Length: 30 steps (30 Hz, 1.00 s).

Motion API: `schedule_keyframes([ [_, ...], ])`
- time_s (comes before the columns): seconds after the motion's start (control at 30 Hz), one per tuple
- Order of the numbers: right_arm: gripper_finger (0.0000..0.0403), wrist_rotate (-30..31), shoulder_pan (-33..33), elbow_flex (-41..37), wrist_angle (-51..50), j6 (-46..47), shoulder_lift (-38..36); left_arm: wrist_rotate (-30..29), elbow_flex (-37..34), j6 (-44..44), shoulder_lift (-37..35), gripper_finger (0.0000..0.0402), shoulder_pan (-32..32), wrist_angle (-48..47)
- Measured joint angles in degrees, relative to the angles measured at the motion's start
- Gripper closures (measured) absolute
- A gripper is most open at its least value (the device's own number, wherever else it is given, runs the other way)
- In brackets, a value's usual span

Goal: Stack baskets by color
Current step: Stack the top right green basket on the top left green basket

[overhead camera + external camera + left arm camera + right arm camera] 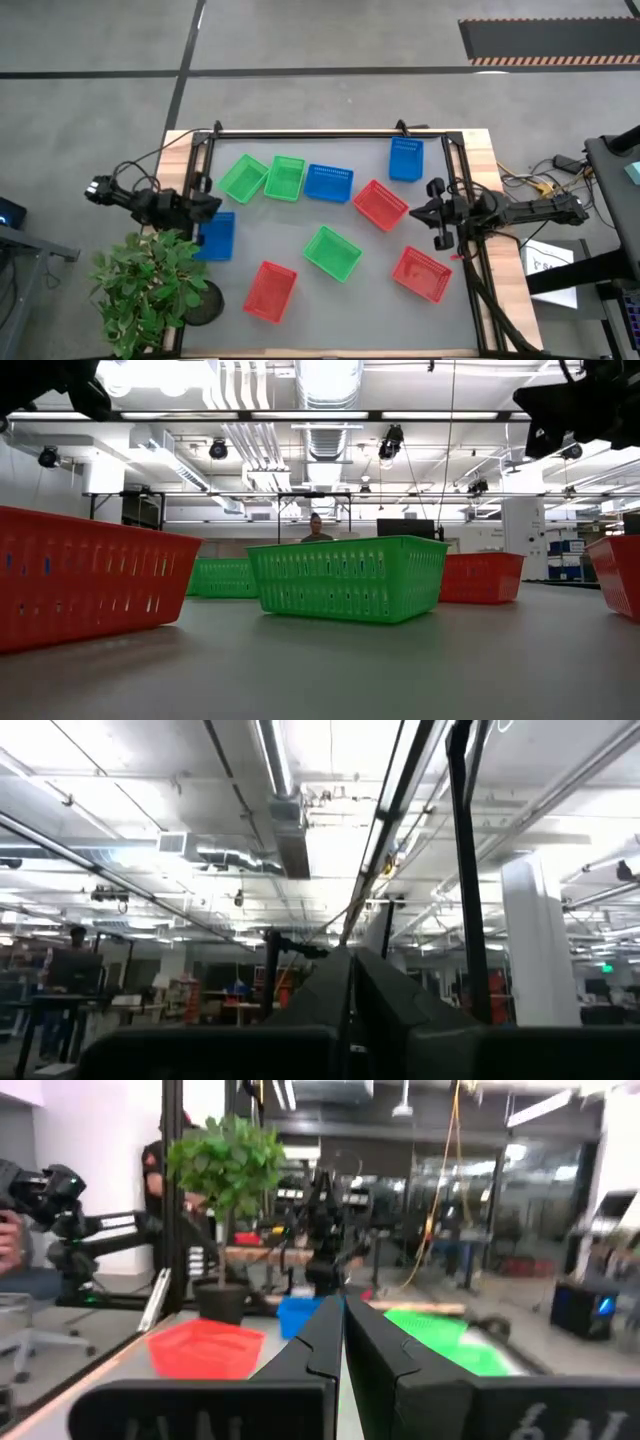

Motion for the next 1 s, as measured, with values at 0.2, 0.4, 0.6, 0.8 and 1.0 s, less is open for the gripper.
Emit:
schedule_keyframes([
  [0.2,0.0394,6.88,0.02,0.00,1.03,-3.34,0.04,-0.01,0.03,-0.07,-0.05,0.0400,0.00,0.53],
  [0.4,0.0394,6.99,0.02,0.00,3.27,-5.75,0.70,0.03,-0.13,-0.08,1.45,0.0400,0.00,0.74],
  [0.6,0.0394,7.08,0.02,0.00,14.77,-8.86,4.89,-7.68,0.40,-0.17,8.35,0.0400,0.02,6.11],
  [0.8,0.0394,7.18,0.02,0.08,26.94,-15.41,11.15,-21.95,4.40,-2.75,19.47,0.0400,0.04,7.34],
  [1.0,0.0394,11.50,0.01,4.81,26.92,-20.98,16.63,-26.41,8.41,-6.05,28.36,0.0400,0.14,7.67],
])
